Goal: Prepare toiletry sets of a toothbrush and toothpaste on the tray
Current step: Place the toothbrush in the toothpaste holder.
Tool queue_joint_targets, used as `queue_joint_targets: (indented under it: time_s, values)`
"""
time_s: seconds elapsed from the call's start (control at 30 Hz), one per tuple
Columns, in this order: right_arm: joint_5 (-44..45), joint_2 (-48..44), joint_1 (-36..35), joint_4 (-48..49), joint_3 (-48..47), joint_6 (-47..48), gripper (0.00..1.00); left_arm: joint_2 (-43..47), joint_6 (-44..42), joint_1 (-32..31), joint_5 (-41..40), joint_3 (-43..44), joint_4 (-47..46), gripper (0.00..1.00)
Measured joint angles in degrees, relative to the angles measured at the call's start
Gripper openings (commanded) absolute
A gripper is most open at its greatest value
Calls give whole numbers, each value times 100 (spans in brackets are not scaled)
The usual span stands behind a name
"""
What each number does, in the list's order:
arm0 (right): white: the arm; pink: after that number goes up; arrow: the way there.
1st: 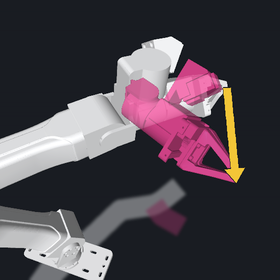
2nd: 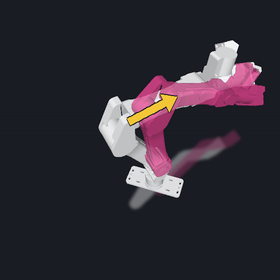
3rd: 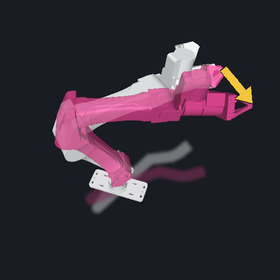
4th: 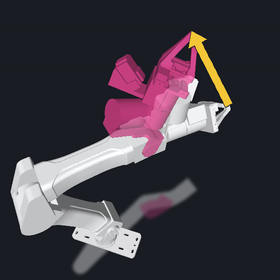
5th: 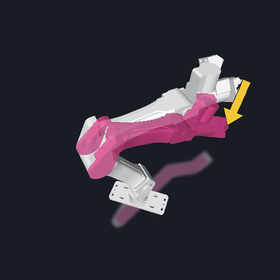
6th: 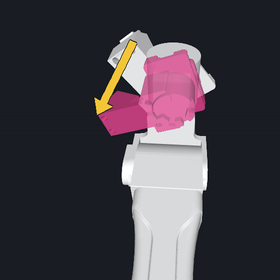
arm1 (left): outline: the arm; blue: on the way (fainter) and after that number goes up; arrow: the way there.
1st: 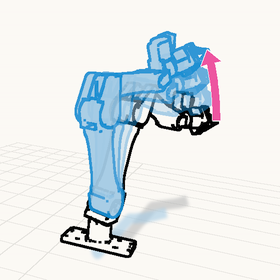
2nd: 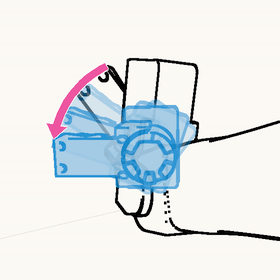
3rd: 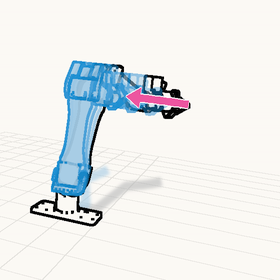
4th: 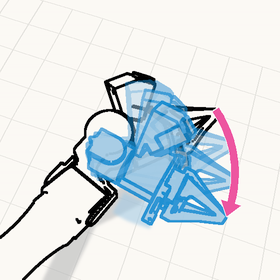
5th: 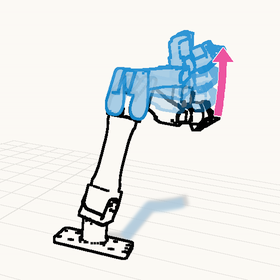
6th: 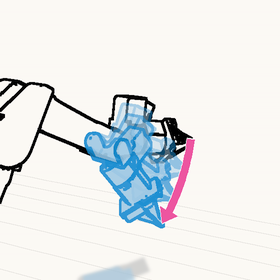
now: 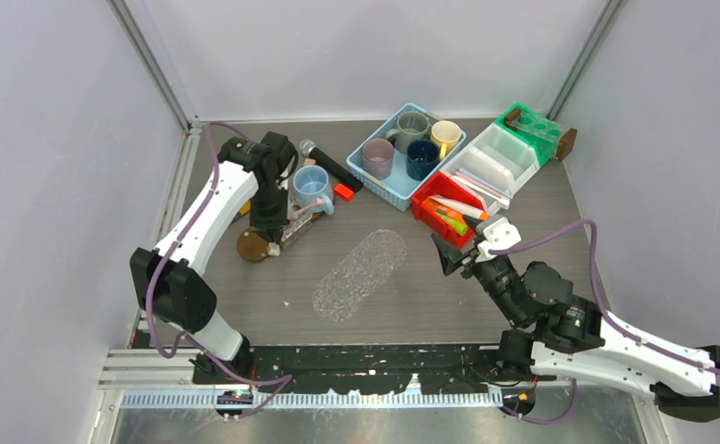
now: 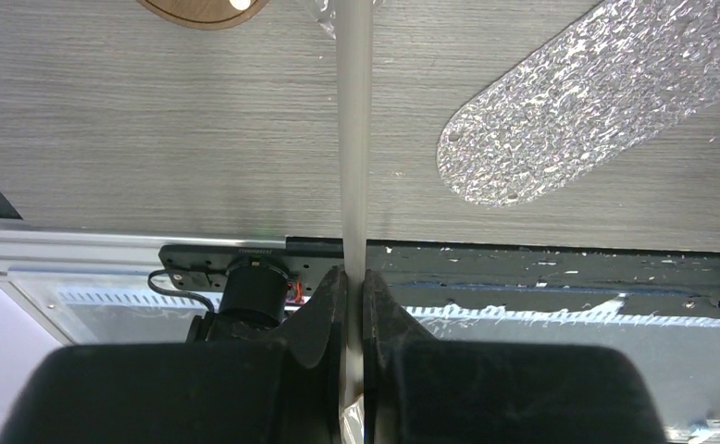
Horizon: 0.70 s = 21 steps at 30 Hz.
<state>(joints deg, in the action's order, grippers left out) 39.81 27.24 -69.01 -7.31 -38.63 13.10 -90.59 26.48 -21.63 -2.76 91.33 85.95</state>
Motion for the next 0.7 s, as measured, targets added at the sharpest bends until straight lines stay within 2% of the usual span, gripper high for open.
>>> queue_joint_targets:
  time_s: [0.7]
  values:
    - [85,-39,-107,11,39,2,72,-422,-144,127,42,120,-48,10]
